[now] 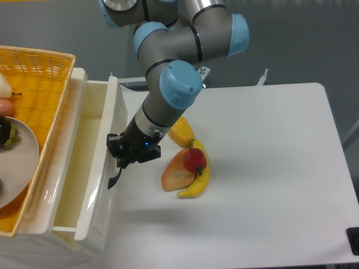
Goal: Slide the top white drawer open
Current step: 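Pull the handle outward, sliding the upper drawer open, then release the handle and lift the gripper away from the drawer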
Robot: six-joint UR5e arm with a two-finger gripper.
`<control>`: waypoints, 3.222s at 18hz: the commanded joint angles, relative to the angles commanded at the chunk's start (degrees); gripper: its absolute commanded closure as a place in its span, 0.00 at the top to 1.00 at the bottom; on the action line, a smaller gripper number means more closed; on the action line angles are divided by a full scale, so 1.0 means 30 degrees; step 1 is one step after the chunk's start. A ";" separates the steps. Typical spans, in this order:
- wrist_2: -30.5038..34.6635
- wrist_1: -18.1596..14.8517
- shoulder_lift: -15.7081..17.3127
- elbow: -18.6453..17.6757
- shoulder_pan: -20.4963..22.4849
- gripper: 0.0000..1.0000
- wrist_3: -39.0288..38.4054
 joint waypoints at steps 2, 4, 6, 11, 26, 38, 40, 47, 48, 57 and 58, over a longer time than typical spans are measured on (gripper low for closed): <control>0.0000 0.0000 -0.0030 0.0030 0.0000 0.12 0.0000; 0.0000 0.0000 -0.0088 0.0059 0.0000 0.12 0.0029; 0.0029 0.0000 -0.0088 0.0030 0.0145 0.12 0.0029; 0.0000 0.0000 -0.0059 0.0030 0.0527 0.12 0.0117; -0.0029 -0.0175 -0.0088 -0.0057 0.1522 0.12 0.0819; -0.0029 -0.0175 -0.0088 -0.0146 0.2255 0.12 0.0879; -0.0059 -0.0175 -0.0059 -0.0117 0.2490 0.12 0.1025; -0.0205 -0.0205 -0.0030 -0.0117 0.3017 0.12 0.1289; -0.0205 -0.0176 -0.0030 -0.0117 0.3047 0.12 0.1289; -0.0351 -0.0175 -0.0059 -0.0088 0.3310 0.46 0.1669; -0.0410 -0.0175 -0.0059 -0.0088 0.3369 0.46 0.1699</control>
